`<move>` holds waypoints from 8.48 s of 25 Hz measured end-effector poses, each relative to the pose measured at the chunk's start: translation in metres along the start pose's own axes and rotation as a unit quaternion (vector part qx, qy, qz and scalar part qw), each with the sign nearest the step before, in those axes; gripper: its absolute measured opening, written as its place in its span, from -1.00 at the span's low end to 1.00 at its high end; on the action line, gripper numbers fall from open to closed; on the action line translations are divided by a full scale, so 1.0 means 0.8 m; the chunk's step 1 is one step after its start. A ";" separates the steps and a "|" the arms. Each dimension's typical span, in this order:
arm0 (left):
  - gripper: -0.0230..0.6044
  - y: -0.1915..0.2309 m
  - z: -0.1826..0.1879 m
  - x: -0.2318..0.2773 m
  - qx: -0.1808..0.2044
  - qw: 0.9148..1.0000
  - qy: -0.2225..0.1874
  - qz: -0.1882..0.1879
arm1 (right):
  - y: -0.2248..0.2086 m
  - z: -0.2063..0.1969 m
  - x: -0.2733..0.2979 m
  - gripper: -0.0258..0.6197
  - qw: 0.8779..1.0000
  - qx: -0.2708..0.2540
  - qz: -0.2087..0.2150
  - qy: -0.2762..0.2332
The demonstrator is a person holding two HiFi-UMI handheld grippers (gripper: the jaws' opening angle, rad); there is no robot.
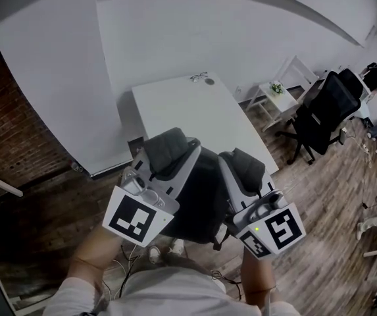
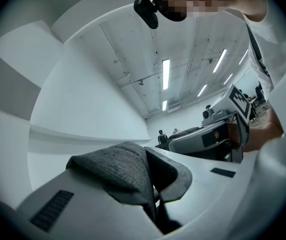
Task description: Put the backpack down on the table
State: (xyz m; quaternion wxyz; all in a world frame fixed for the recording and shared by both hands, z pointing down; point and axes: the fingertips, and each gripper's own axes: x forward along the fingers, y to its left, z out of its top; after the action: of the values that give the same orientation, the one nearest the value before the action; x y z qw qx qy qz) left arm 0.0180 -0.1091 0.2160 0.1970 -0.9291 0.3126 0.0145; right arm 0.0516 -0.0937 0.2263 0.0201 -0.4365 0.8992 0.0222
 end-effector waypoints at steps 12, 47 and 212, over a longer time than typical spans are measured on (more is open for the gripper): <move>-0.87 0.007 -0.030 0.024 -0.003 1.000 0.002 0.008 | -0.036 -0.028 0.019 -0.79 1.000 0.004 0.000 -0.005; -0.86 0.088 -0.256 0.152 -0.061 0.987 0.142 0.039 | -0.221 -0.167 0.160 -0.79 0.996 -0.014 -0.038 0.083; -0.87 0.043 -0.412 0.012 -0.179 0.932 0.284 0.133 | -0.234 -0.309 0.004 -0.76 0.949 0.023 -0.229 0.216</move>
State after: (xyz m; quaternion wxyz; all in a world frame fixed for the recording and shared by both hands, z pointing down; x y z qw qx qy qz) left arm -0.0265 -0.2635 0.5059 -0.0732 -0.8640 0.4688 -0.1686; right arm 0.1925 -0.2255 0.4689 -0.1599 -0.6243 0.7583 -0.0985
